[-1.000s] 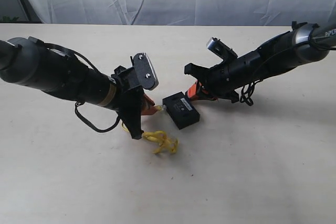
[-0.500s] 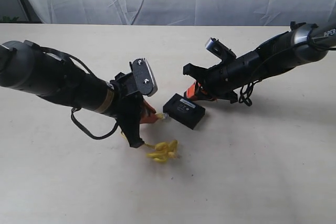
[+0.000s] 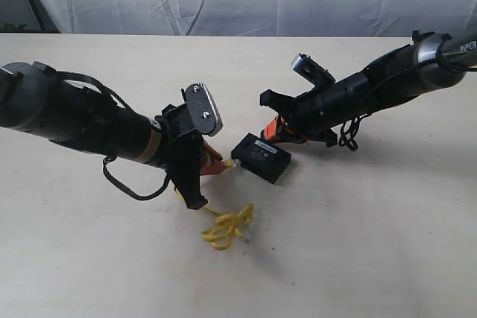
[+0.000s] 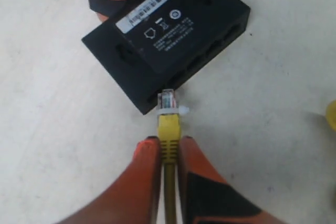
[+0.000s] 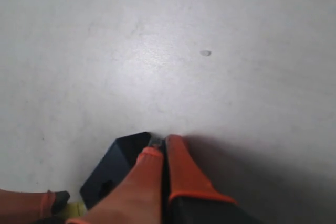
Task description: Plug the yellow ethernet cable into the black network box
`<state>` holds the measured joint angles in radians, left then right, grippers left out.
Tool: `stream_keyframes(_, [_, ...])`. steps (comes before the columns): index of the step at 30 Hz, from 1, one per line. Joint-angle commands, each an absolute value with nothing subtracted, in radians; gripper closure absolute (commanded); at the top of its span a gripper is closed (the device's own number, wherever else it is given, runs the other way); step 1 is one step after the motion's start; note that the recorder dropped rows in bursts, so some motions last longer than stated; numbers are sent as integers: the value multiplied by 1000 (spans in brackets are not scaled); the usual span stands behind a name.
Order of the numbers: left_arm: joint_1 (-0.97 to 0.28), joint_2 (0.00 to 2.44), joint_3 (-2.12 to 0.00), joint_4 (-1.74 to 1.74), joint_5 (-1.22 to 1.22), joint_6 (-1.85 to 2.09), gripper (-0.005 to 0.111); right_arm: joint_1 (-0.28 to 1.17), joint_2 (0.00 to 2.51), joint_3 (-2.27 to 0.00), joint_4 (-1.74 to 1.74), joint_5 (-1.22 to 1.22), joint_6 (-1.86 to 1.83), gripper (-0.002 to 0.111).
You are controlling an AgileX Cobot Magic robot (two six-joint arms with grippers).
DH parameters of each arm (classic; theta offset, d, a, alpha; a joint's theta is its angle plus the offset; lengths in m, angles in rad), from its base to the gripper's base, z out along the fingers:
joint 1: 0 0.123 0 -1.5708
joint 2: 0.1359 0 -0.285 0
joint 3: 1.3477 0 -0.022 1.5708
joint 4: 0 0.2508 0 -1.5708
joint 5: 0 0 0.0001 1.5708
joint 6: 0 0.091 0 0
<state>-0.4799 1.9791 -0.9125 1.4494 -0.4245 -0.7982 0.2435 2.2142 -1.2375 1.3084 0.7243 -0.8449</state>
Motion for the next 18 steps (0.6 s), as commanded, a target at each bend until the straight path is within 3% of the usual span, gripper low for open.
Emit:
stream_keyframes(1, [-480, 1969, -909, 1296, -392, -674, 107, 244, 2217, -1241, 1307, 726, -836, 109])
stream_keyframes(18, [-480, 1967, -903, 1275, -366, -632, 107, 244, 2217, -1241, 1307, 726, -834, 109])
